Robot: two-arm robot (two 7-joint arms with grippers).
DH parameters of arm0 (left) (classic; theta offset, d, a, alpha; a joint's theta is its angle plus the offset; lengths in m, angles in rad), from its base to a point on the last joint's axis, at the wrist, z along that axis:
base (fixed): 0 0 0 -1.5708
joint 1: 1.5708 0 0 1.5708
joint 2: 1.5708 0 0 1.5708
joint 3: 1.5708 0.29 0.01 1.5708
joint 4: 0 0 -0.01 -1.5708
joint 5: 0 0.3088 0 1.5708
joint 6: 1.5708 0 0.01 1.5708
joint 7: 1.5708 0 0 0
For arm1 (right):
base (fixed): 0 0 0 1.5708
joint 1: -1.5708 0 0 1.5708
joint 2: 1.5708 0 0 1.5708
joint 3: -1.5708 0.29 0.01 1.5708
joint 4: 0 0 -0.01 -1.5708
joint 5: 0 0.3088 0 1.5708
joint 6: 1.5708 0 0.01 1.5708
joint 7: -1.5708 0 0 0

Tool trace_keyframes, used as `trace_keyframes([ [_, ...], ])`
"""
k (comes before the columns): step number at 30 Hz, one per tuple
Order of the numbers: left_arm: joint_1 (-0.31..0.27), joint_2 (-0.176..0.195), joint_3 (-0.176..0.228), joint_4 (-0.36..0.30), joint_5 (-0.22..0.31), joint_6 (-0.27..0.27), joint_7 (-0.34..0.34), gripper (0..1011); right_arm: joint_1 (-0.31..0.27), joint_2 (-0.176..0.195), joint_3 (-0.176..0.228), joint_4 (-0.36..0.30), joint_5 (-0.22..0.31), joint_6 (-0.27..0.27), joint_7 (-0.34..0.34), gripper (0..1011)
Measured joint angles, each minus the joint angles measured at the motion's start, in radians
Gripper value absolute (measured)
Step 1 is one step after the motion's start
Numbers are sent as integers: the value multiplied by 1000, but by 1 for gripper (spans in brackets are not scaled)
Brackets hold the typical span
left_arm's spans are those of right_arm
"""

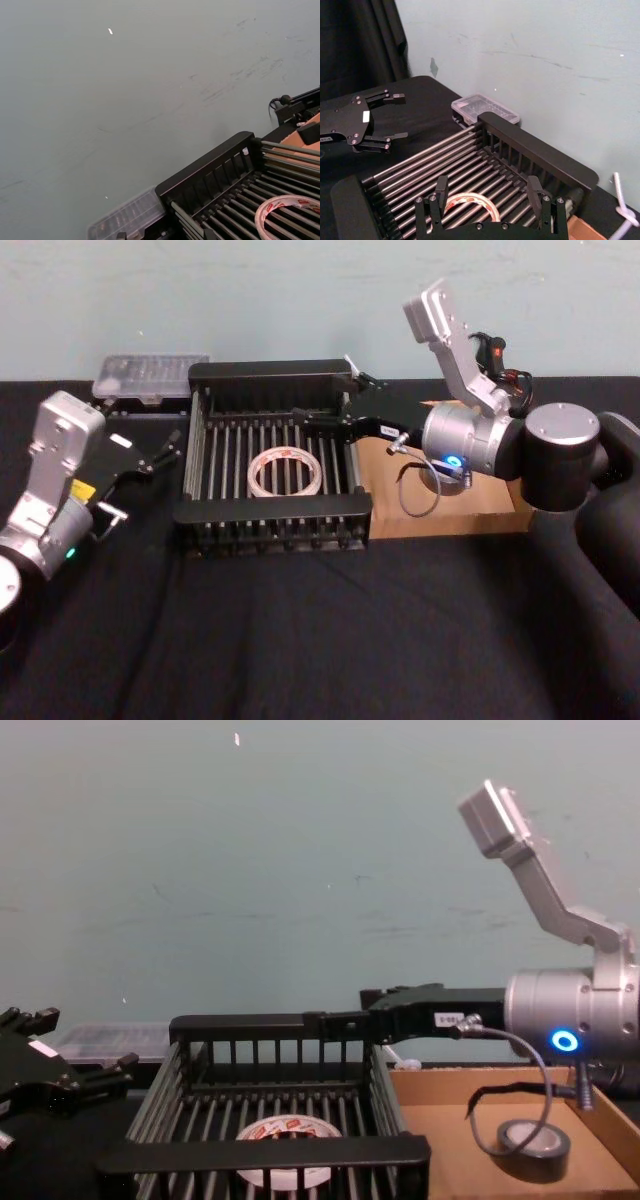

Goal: Pick up the white tape and place it into the black box , Pick up the silver tape and place it into the brown box.

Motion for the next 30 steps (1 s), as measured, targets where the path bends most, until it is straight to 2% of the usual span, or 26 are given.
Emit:
trace_keyframes([
  [11,0,0,0,0,0,0,0,1001,-107,34,46,-126,-3,-15,-123,1002],
  [19,0,0,0,0,0,0,0,1001,-190,28,77,-204,-63,-50,-252,1002],
  [30,0,0,0,0,0,0,0,1001,-261,12,108,-245,-115,-77,-332,1002],
])
